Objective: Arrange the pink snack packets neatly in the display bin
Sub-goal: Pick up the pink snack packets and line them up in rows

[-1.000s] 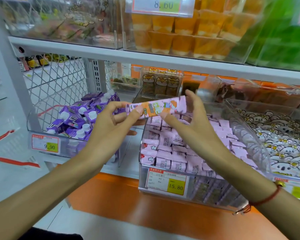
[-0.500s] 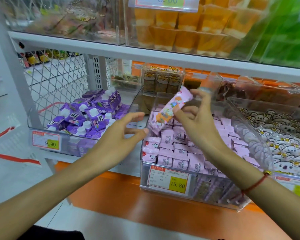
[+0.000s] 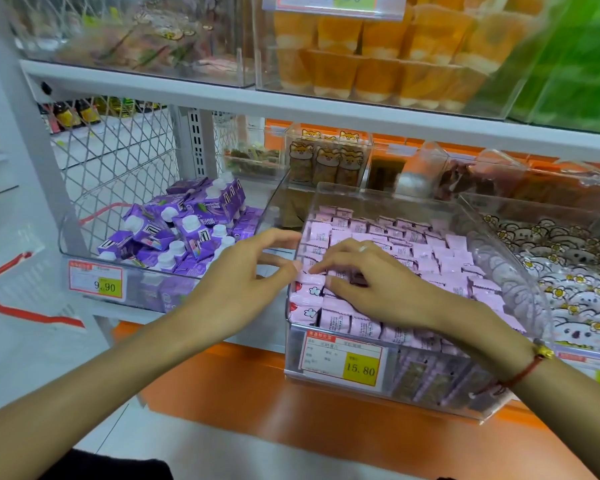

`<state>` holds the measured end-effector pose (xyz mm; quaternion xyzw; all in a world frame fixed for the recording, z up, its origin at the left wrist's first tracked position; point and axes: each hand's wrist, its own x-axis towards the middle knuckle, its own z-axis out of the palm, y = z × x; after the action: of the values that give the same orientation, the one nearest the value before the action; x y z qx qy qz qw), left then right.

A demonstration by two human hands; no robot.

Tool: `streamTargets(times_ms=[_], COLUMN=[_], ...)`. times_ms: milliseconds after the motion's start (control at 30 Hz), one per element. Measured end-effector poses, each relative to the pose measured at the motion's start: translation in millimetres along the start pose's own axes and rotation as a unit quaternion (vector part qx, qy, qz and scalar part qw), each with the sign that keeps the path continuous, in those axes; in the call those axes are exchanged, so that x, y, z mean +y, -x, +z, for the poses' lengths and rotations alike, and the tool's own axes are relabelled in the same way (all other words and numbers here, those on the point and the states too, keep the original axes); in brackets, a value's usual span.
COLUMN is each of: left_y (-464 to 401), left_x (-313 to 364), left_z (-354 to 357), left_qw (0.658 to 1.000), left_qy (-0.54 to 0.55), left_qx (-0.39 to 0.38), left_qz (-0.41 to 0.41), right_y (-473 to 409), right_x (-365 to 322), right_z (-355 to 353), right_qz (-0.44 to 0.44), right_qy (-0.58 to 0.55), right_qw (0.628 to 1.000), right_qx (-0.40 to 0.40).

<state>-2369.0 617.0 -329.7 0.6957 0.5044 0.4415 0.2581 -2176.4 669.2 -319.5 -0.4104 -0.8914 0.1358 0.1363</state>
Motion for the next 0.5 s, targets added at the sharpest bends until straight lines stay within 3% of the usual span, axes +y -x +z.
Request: streamTargets(times_ms=[100, 200, 300, 367, 500], left_y=[-11.9, -40.6, -71.7, -88.0, -105.5], left_x=[1.0, 9.6, 20.0, 26.8, 35.9], left_z=[-4.7, -11.7, -13.9, -9.0, 4.7], left_qw=[0.989, 0.954, 0.919, 0.877, 0.813], left_qy=[-0.133, -0.274, -0.362, -0.431, -0.519], left_qx=[0.025, -0.005, -0.082, -0.157, -0.246], left_qz=[0.054, 0.120, 0.133, 0.141, 0.090], right_y=[4.9, 13.0, 18.1, 20.2, 21.3], right_x=[3.9, 8.2, 12.5, 13.7, 14.4], right_z=[-3.8, -6.5, -6.5, -5.8, -5.7], right_qz=[-0.010, -0.007, 0.008, 0.004, 0.000], right_qy=[-0.006, -0.026, -0.015, -0.008, -0.001], right_qw=[0.999, 0.999, 0.999, 0.999, 0.999], right_qx=[-0.034, -0.039, -0.036, -0.051, -0.052])
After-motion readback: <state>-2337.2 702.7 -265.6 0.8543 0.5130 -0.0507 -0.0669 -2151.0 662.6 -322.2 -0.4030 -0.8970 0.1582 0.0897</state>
